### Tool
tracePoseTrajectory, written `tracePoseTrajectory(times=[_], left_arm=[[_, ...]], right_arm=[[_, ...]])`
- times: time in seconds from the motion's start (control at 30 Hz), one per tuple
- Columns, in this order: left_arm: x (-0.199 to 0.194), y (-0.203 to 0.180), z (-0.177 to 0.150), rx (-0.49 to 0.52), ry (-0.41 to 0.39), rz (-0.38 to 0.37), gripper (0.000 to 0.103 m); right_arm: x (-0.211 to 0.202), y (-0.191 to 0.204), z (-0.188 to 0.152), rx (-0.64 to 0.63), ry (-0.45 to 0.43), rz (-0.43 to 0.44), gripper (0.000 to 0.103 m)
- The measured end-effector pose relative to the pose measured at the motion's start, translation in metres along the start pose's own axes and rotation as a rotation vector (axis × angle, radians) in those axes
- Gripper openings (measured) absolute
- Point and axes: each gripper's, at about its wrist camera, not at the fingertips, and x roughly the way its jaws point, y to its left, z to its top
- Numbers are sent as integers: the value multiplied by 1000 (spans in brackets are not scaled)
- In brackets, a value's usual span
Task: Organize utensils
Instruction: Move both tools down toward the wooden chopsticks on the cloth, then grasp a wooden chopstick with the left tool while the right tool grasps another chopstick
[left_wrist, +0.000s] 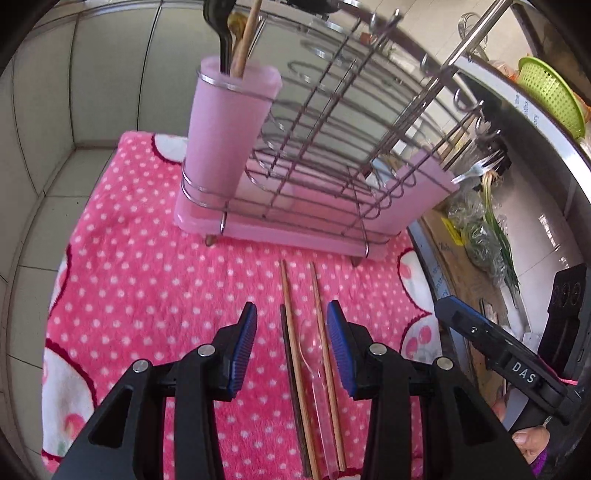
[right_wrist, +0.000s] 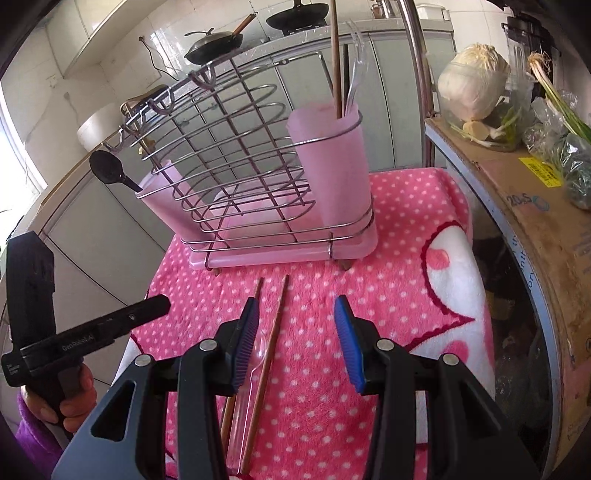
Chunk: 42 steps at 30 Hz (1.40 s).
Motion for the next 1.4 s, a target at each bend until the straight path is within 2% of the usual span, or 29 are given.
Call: tracePoseTrajectory(times=[0.1, 0.3, 0.6, 0.73, 0.8, 0.9, 1.07, 1.2, 1.4], left_arm=[[23, -1, -5, -1, 76, 22, 30], [60, -12, 5, 27, 152, 93, 15], [111, -27, 24, 59, 245, 177, 12], [127, -28, 26, 59, 254, 211, 12], [131, -27, 30, 44, 250, 213, 7], [130, -22, 35, 15, 246, 174, 5], [96, -3, 45, -32, 188, 107, 5], [73, 10, 49, -51, 156, 87, 5], [46, 15, 40, -64, 124, 57, 5]], right_arm=[[7, -5, -5, 8, 23, -1, 43], [20, -15, -12, 39, 62, 17, 43], [33, -22, -17, 51, 99, 35, 43], [39, -20, -17, 46, 114, 41, 43], [43, -19, -17, 45, 125, 44, 43], [49, -15, -18, 35, 146, 49, 43], [67, -4, -13, 21, 185, 60, 42], [91, 9, -6, 21, 234, 59, 29], [124, 25, 7, -16, 281, -15, 25]])
